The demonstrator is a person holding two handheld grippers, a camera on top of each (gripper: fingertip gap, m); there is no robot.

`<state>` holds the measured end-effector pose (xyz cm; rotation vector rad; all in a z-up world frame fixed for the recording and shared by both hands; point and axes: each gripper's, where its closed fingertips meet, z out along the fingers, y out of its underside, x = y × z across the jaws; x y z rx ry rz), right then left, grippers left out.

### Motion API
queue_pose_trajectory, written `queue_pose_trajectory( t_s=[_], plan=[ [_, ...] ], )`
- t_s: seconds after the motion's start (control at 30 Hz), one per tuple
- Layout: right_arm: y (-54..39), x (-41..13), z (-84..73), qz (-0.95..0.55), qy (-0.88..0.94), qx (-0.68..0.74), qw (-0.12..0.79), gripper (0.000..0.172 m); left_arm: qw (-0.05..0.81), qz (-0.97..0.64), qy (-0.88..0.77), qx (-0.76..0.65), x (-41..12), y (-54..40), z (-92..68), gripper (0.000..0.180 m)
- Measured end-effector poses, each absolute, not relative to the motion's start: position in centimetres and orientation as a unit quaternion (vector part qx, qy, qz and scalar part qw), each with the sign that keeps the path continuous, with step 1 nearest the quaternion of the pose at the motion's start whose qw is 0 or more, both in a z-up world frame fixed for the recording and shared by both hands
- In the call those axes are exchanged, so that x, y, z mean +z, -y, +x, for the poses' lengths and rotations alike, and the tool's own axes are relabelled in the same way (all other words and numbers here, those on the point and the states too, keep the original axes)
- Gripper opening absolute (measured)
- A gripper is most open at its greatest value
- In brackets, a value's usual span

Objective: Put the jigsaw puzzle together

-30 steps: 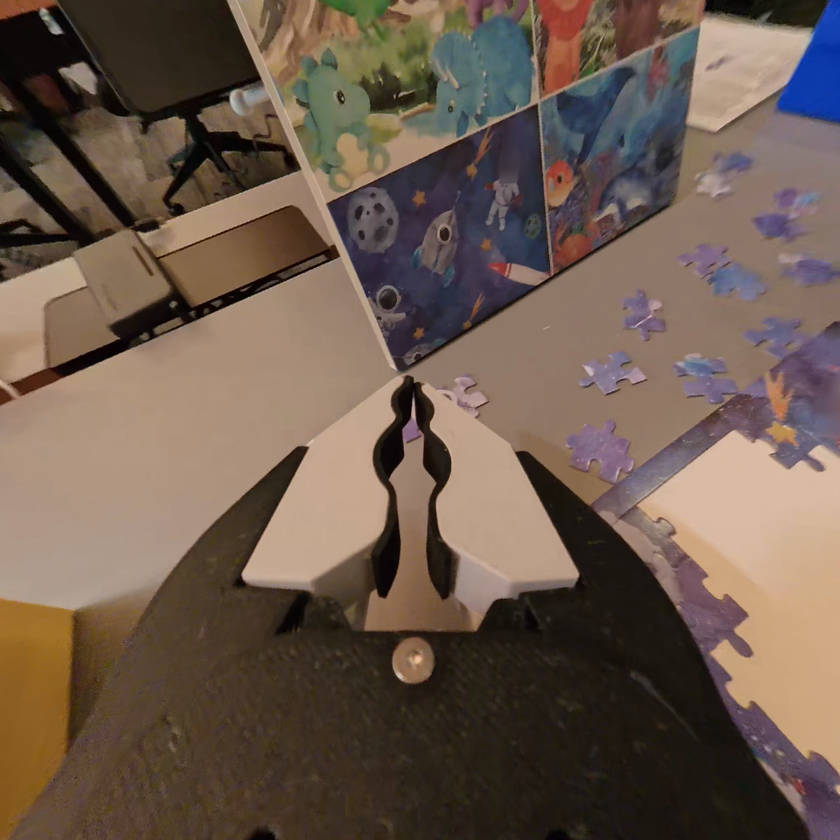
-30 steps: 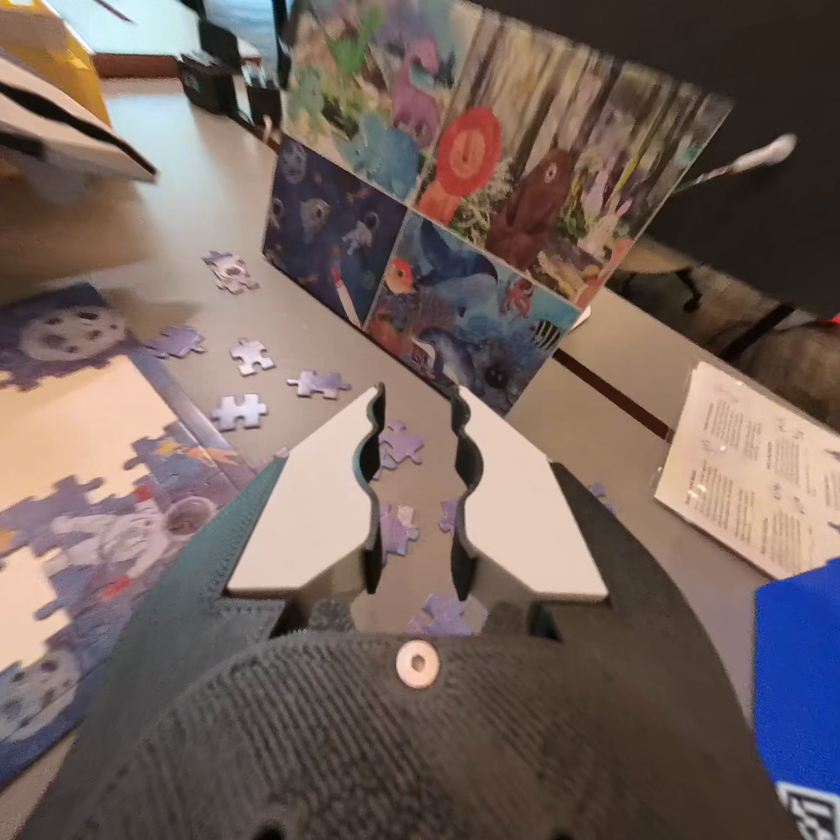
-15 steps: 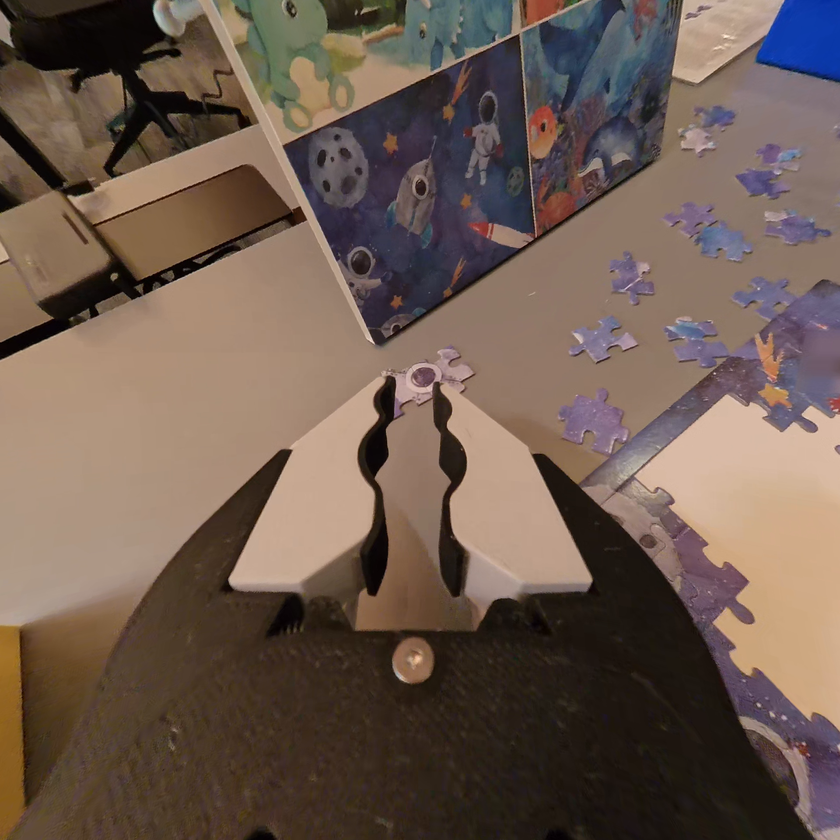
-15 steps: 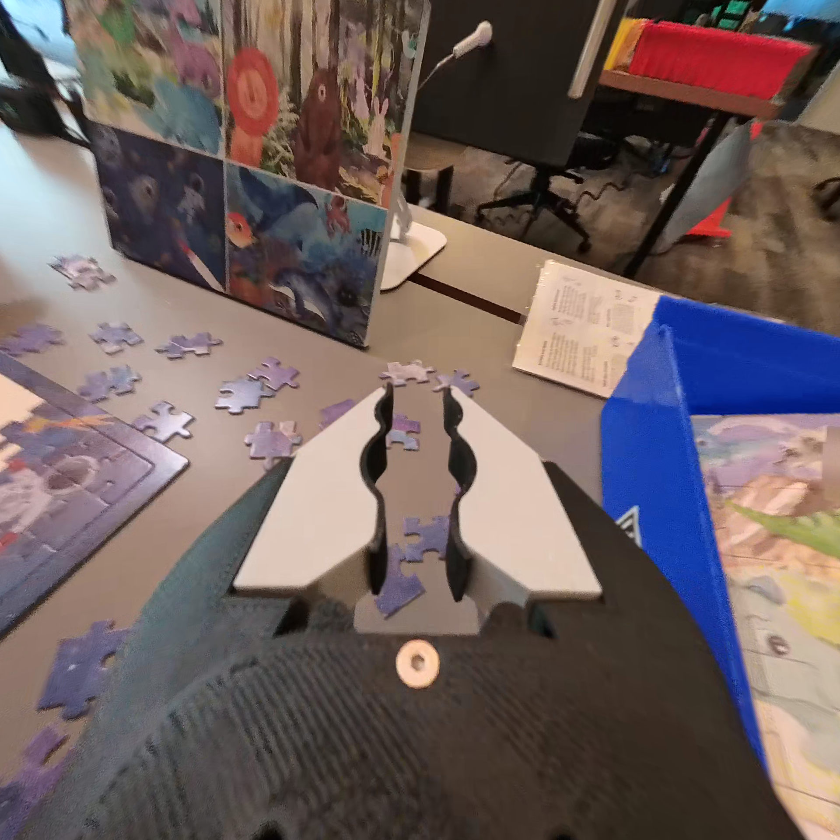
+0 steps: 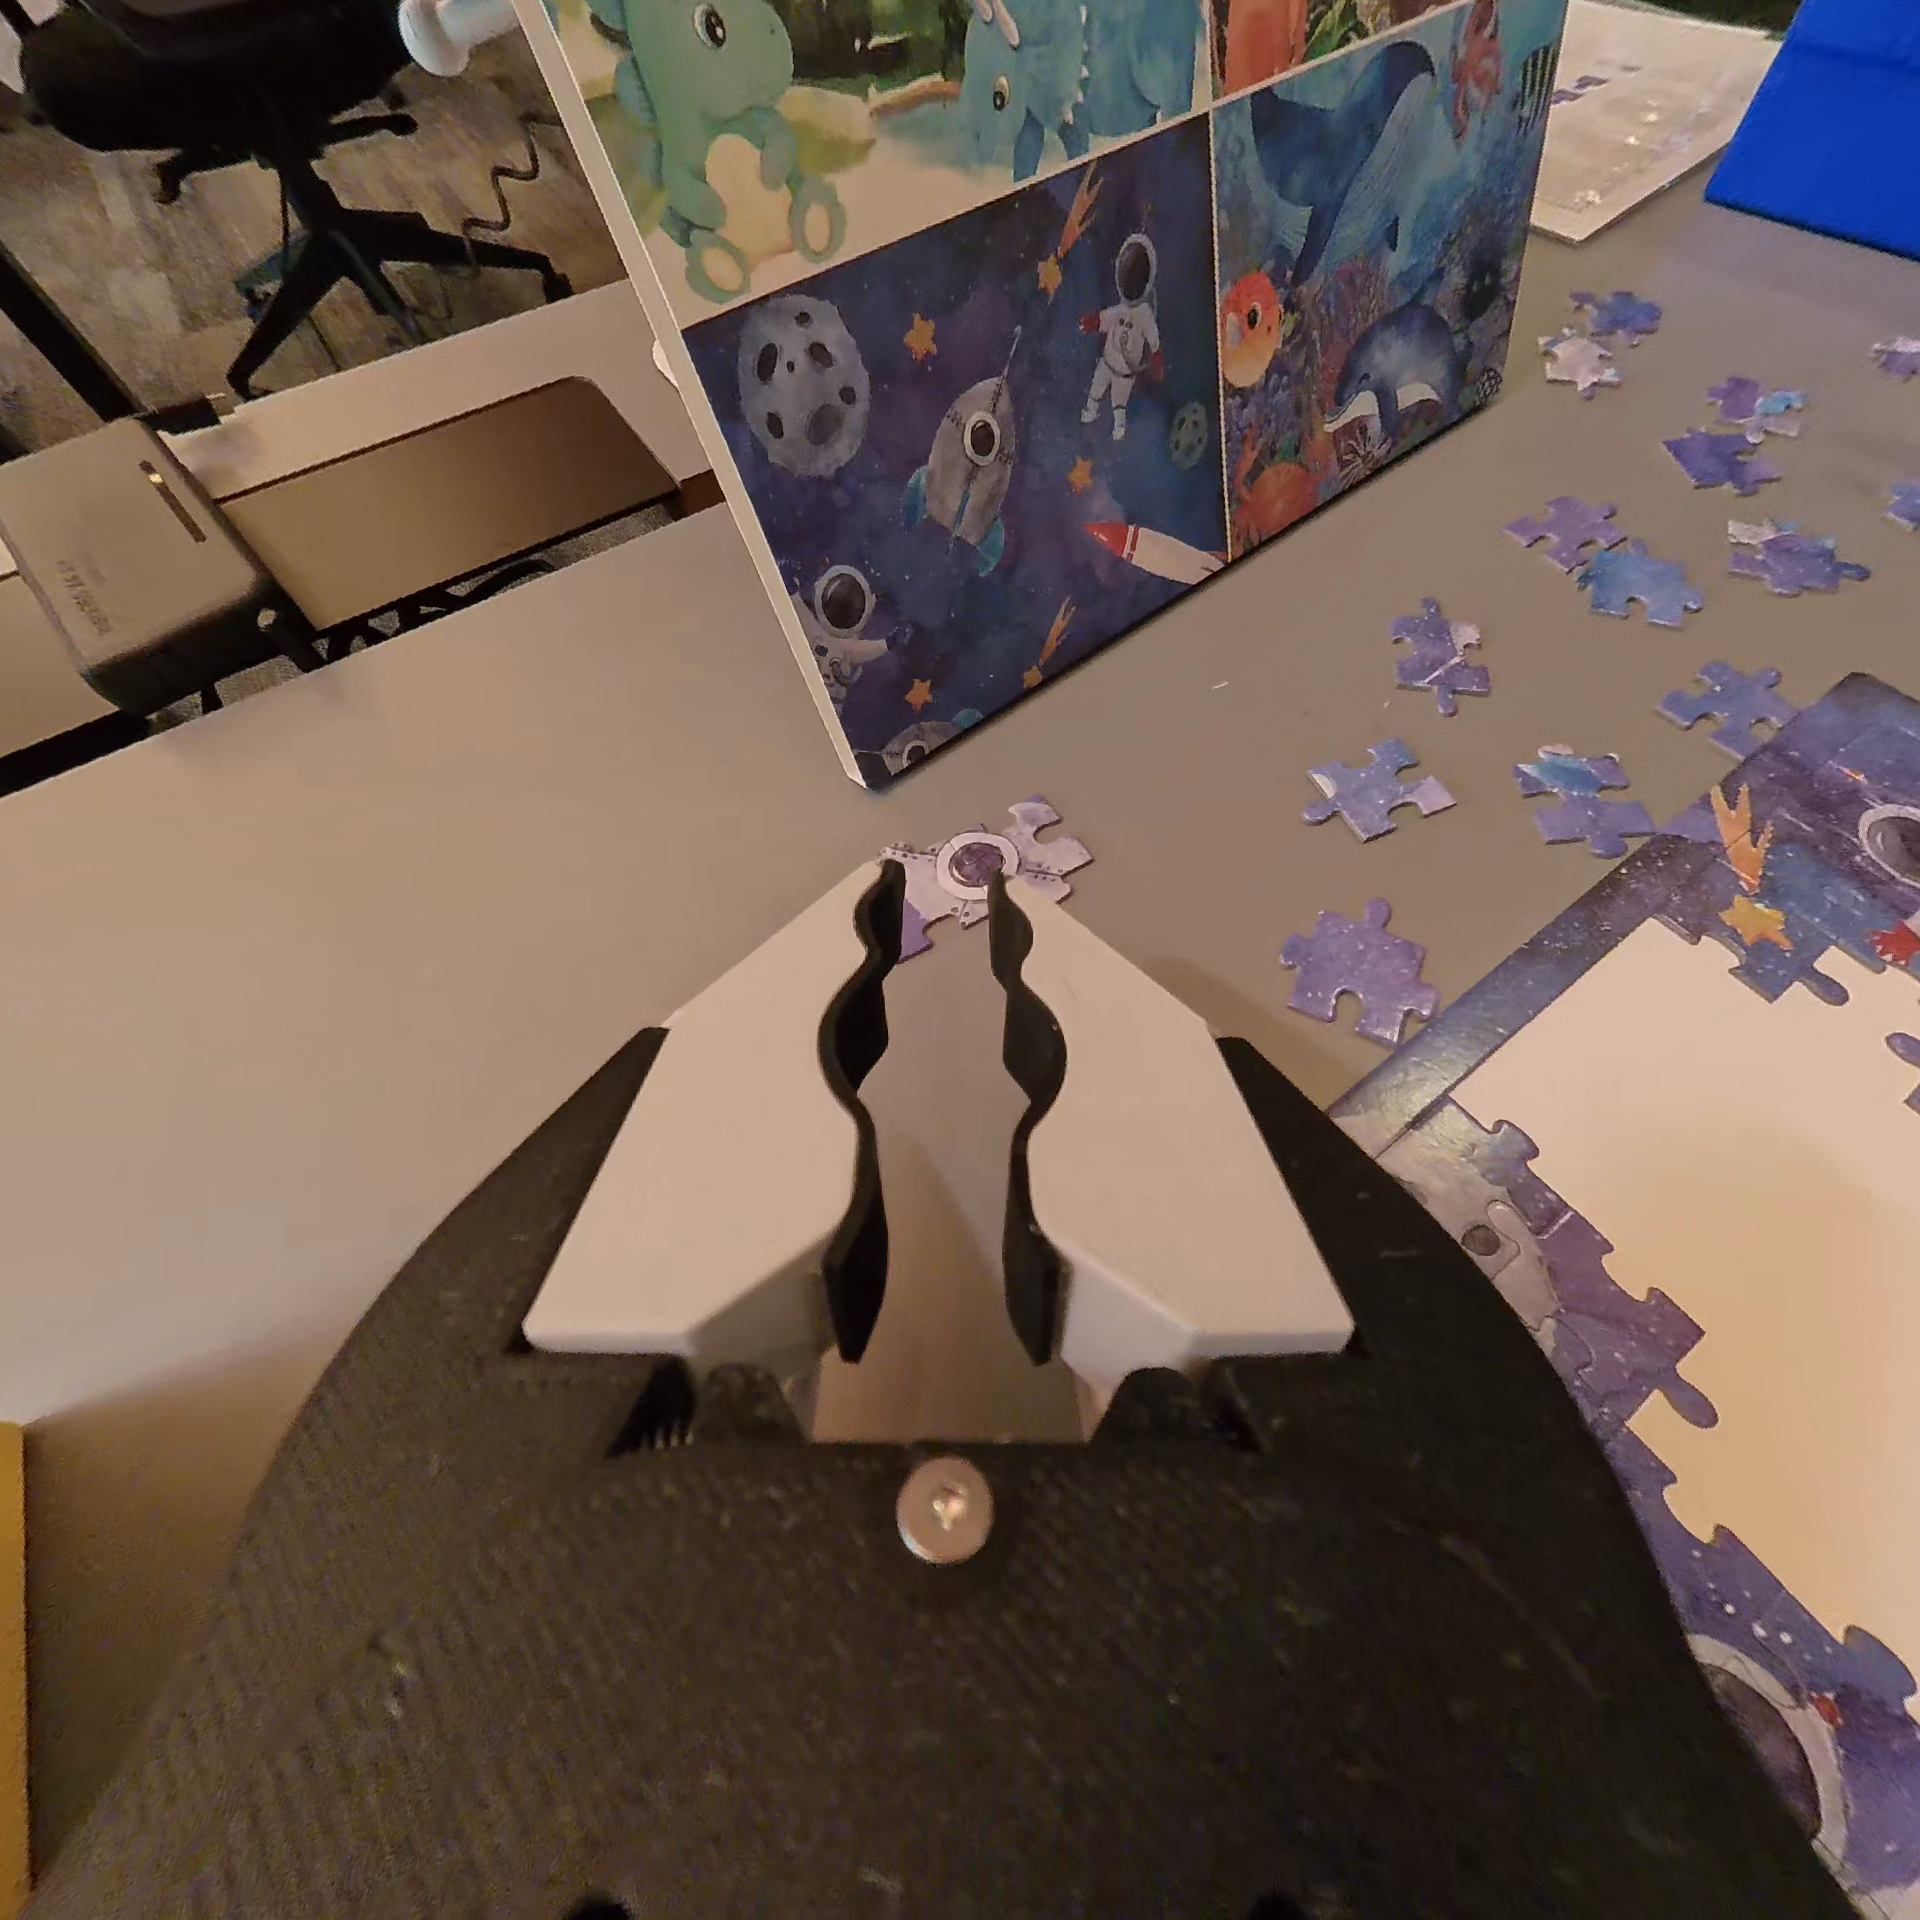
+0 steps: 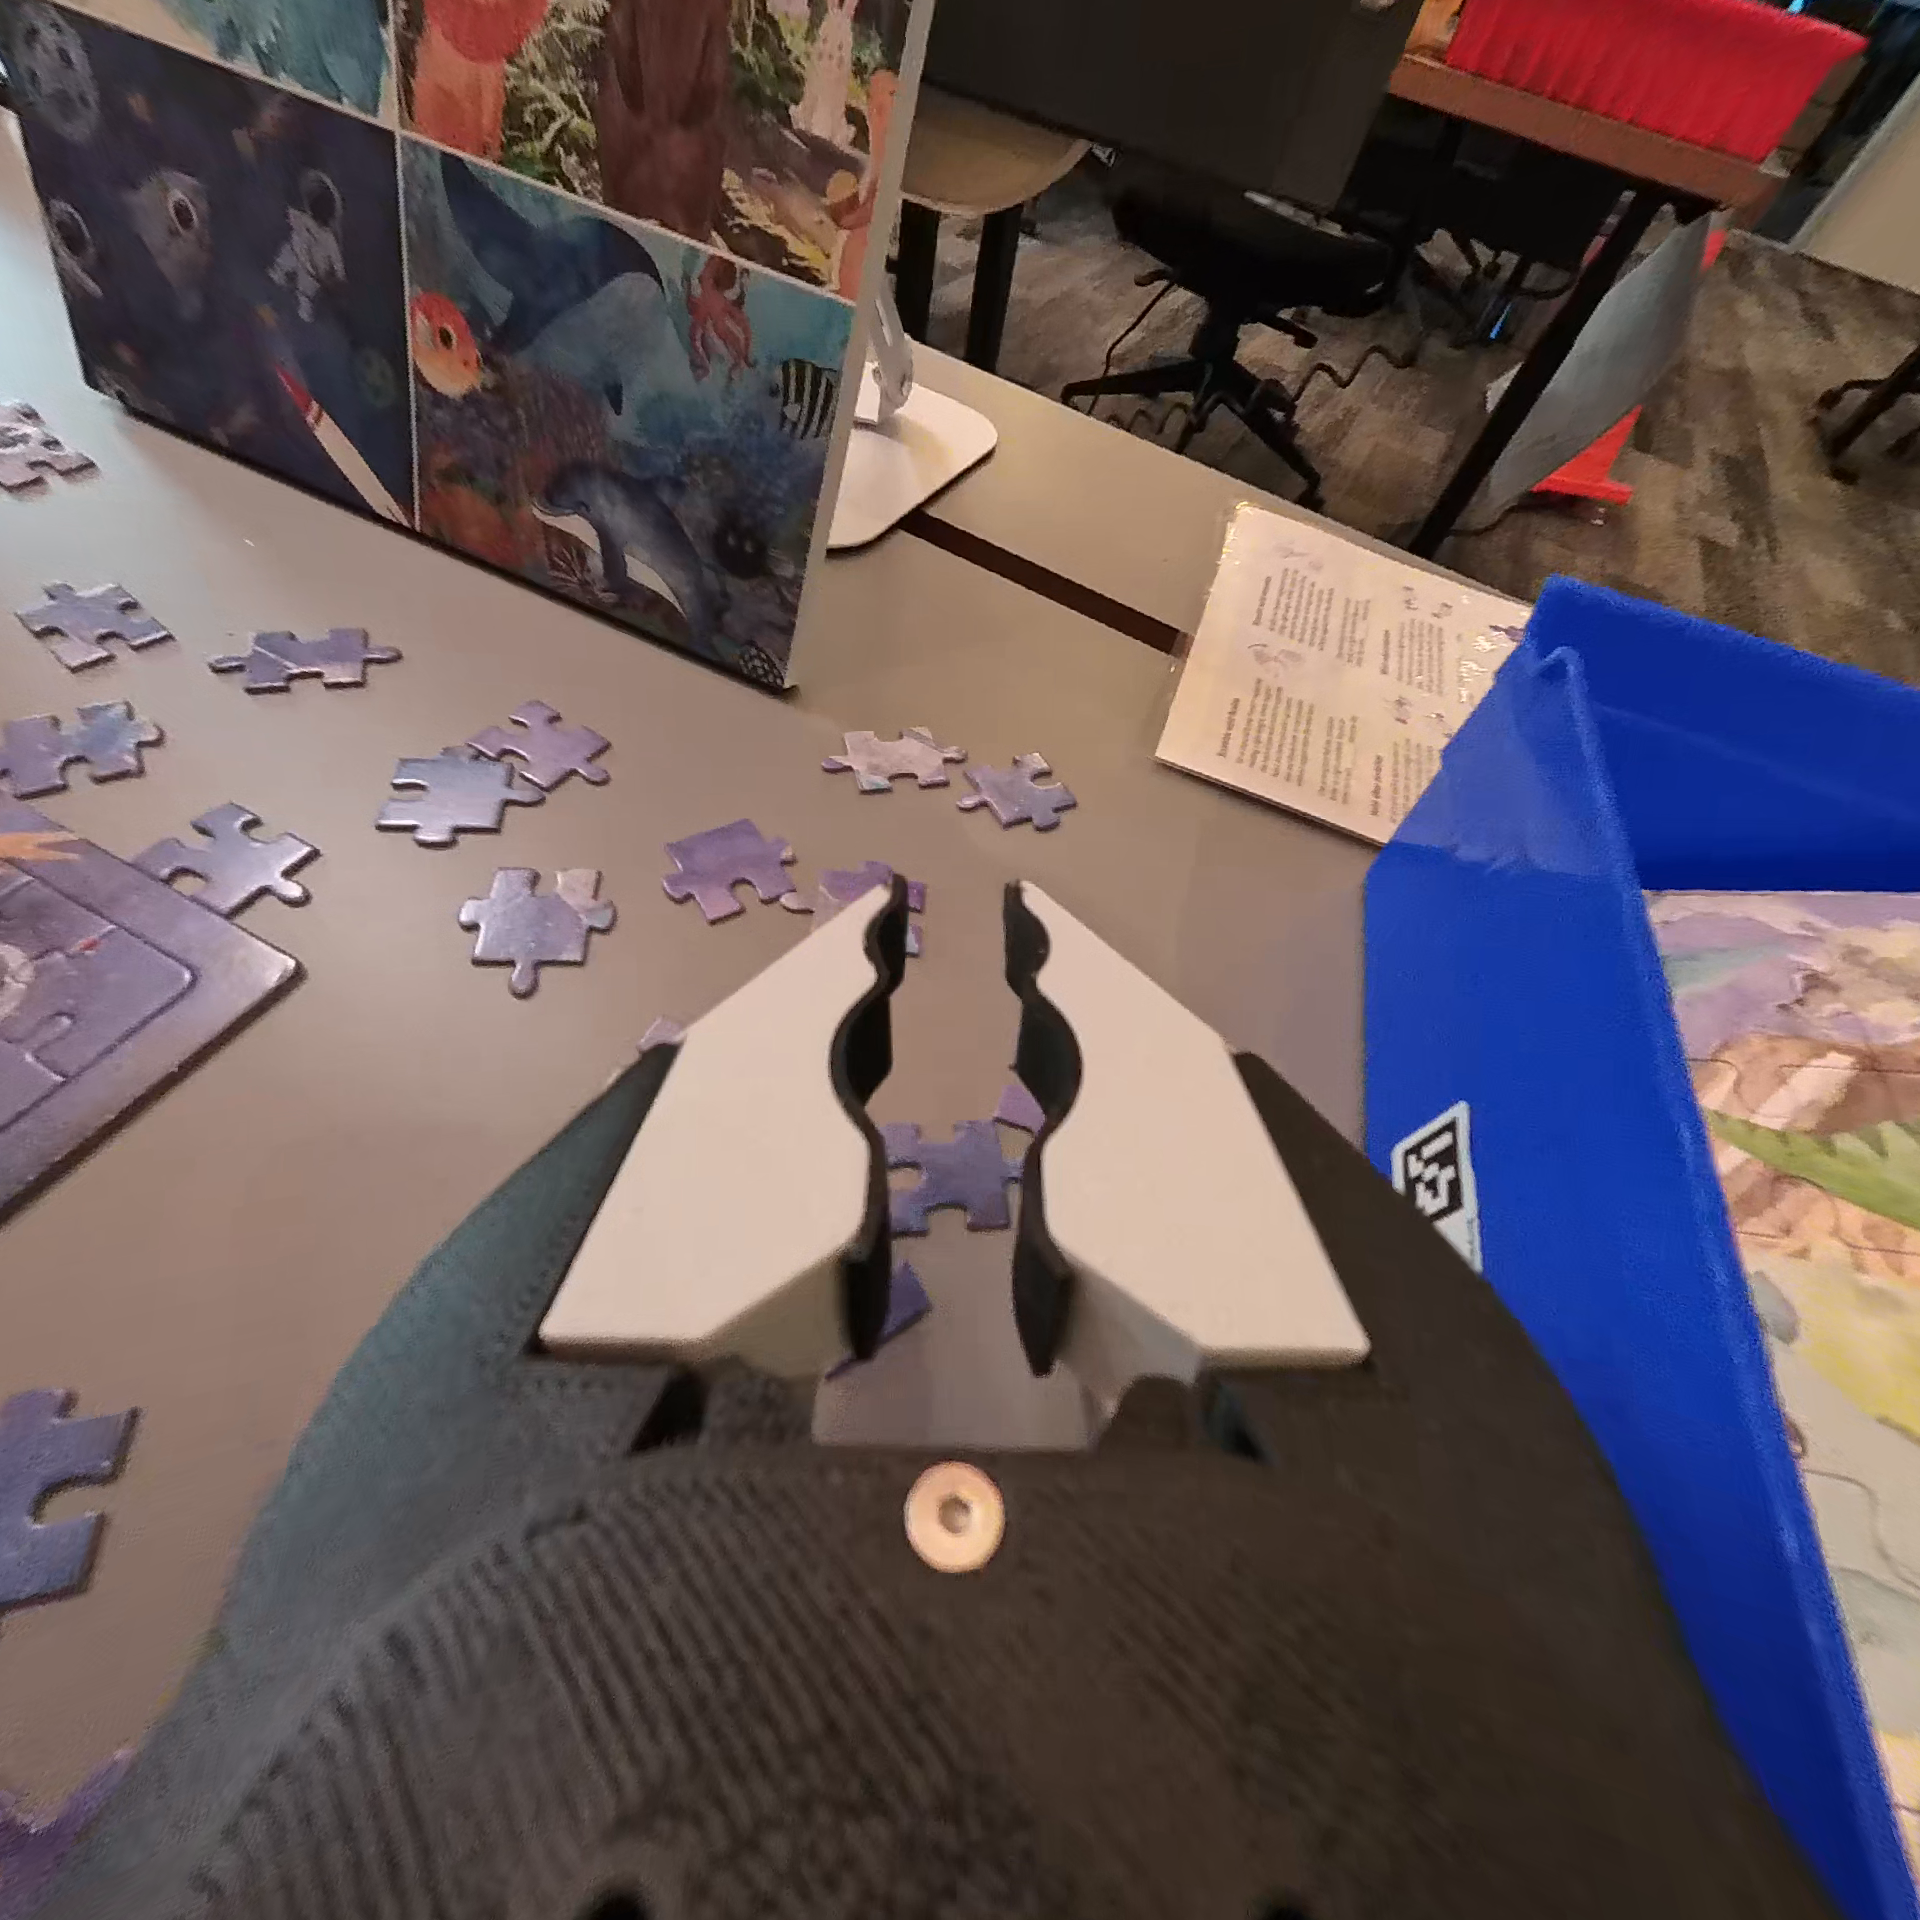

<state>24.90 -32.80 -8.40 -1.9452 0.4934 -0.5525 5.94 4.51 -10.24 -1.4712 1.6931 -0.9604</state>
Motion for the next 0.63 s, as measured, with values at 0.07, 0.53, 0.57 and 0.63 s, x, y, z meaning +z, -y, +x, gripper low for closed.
queue_pose_trajectory(
  t_s=[0.07, 0.53, 0.57, 0.63],
  plan=[
    [32.8, -8.3, 25.0, -0.801, -0.208, -0.224, 0.515, 0.017, 0.347, -0.565, -0.65, -0.371, -10.1, -4.6, 5.9, 0.014],
    [32.5, -5.1, 24.0, -0.753, -0.206, -0.205, 0.59, 0.017, 0.362, -0.58, -0.614, -0.395, -9.4, -6.1, 5.8, 0.012],
    [32.6, -4.8, 24.1, -0.749, -0.206, -0.209, 0.594, 0.017, 0.363, -0.579, -0.61, -0.4, -9.2, -6.2, 5.7, 0.012],
    [33.1, -4.1, 24.2, -0.738, -0.209, -0.219, 0.603, 0.017, 0.364, -0.578, -0.606, -0.407, -9.0, -6.1, 5.7, 0.012]
  ],
)
